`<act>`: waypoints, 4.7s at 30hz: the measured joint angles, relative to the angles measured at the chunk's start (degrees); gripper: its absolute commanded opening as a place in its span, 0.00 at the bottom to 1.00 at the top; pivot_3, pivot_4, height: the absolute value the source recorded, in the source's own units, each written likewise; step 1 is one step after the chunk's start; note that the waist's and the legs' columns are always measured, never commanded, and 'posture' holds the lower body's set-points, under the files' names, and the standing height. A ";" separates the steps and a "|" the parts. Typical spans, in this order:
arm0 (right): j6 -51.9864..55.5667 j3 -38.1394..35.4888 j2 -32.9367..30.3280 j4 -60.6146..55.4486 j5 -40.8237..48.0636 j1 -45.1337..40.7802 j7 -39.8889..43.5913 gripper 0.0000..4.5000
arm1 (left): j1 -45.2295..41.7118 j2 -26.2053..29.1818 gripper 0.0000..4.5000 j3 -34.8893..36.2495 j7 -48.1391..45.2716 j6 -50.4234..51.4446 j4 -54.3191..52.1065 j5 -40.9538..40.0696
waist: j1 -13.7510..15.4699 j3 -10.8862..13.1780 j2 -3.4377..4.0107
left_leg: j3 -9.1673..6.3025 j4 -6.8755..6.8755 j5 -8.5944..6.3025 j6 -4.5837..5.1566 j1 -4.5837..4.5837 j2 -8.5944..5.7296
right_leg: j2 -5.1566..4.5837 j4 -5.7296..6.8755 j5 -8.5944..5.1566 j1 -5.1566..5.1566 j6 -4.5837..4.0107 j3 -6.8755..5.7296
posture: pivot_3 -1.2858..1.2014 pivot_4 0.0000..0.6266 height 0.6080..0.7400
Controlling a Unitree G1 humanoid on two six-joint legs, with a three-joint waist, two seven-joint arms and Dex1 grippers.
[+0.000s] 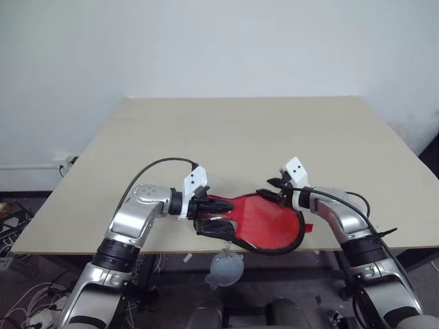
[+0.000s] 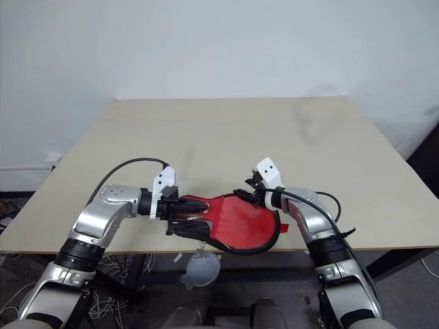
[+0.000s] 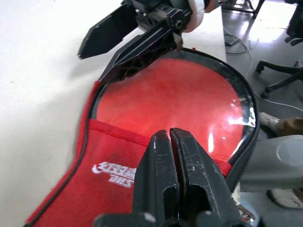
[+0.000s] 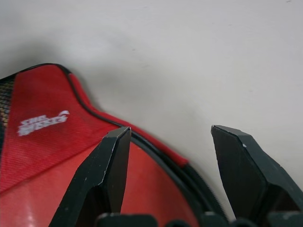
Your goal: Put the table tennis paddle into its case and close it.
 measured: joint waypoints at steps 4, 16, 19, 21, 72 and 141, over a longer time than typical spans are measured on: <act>0.44 -1.97 -3.11 -1.49 0.04 0.70 0.06 0.65 | 0.41 2.12 0.00 1.07 1.38 -2.01 2.69 0.28 | 0.04 0.00 0.00 | 0.01 0.00 0.00 0.00 0.00 0.00 | 0.00 0.00 0.00 0.00 -0.01 0.00 | 0.52 0.00 1.00; 9.10 -3.77 -10.27 -5.79 3.34 5.63 6.35 0.65 | 1.91 5.32 0.00 2.49 2.63 -4.95 5.53 0.72 | 0.60 0.01 -0.02 | 0.08 0.11 -0.02 0.00 -0.02 0.04 | -0.03 -0.01 -0.03 0.04 -0.06 0.00 | 0.52 0.00 1.00; 12.07 -3.61 -10.91 -5.77 3.85 5.70 6.47 0.65 | 2.63 5.23 0.00 2.43 2.72 -4.90 5.01 0.71 | 0.62 0.01 -0.02 | 0.08 0.11 -0.02 0.00 -0.03 0.06 | -0.01 0.00 -0.04 0.02 -0.12 -0.01 | 0.52 0.00 1.00; 13.33 -3.49 -11.36 -5.75 3.86 5.70 6.46 0.65 | 2.62 5.23 0.00 2.43 2.79 -4.90 4.77 0.71 | 0.66 0.01 -0.02 | 0.08 0.11 -0.02 0.00 -0.03 0.06 | -0.02 0.00 -0.04 0.03 -0.12 -0.01 | 0.52 0.00 1.00; 9.74 -15.93 -2.63 23.85 3.85 -11.87 -18.24 0.01 | 2.45 1.09 0.00 -0.29 3.85 -4.72 2.36 0.73 | 0.33 0.18 0.17 | 0.21 0.17 0.01 0.05 -0.03 0.09 | 0.11 -0.02 0.15 0.03 -0.26 0.13 | 0.52 0.00 1.00; 5.68 -4.03 1.73 11.56 -2.90 -4.60 -8.13 0.56 | -11.27 -9.06 0.13 -14.55 3.07 -18.41 17.57 15.37 | -0.81 0.24 0.27 | 0.18 0.29 0.03 0.07 0.12 0.19 | 0.29 0.09 0.20 0.20 -0.28 0.22 | 0.52 0.00 1.00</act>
